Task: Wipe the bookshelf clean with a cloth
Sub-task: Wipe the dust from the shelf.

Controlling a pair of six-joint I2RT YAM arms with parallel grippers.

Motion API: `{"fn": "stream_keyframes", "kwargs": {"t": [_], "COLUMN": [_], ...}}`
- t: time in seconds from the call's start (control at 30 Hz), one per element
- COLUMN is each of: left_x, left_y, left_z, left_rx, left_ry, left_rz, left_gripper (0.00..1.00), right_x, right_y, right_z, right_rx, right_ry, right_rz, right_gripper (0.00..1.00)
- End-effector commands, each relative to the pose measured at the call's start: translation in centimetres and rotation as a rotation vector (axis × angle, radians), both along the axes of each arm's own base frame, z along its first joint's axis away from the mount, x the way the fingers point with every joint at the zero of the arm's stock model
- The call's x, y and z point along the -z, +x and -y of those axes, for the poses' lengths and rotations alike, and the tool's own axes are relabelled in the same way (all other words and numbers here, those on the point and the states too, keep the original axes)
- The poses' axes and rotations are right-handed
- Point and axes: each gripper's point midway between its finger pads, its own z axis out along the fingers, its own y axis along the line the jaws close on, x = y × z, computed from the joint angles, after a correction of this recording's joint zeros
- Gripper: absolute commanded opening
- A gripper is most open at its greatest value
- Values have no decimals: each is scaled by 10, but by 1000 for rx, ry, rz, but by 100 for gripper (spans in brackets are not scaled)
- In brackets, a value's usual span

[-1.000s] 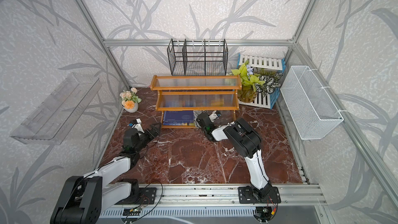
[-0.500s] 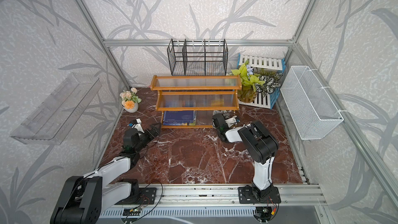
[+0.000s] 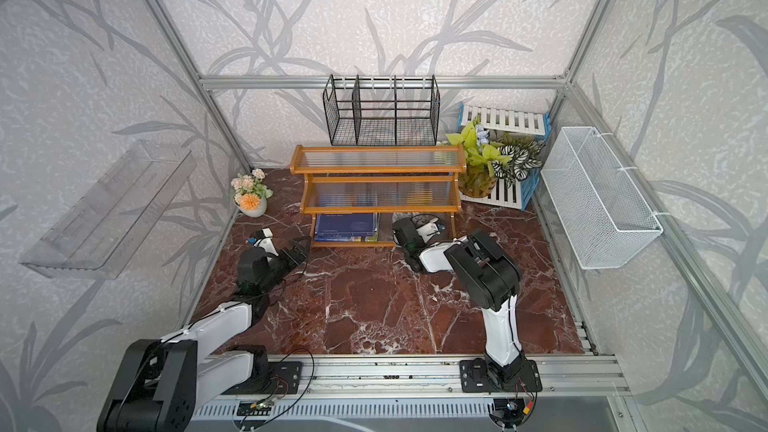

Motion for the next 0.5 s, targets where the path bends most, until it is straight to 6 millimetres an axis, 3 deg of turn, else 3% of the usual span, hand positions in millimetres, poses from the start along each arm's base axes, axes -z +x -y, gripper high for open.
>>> {"fn": "stream_keyframes", "kwargs": {"t": [0.0,0.1,0.27,0.47], "left_x": [-3,-3,-5,-5], "left_y": [0,0,2,3], "left_z": [0,0,0,-1], "left_rx": [-4,-3,-3,-9], "left_ry": [-3,-3,-2,5], "left_rz": [20,19,22,18], "left_gripper": [100,100,100,100], "right_x": [56,60,20,-9], "right_y": [-35,-40,-45,-62], "right_z": [-18,-34,-65,-61], "right_rx": [-153,-236,-514,-647], "right_ry": [-84,-42,80,173], "right_rz": [-178,-170,4,53], "right_gripper": [0,0,0,0]}}
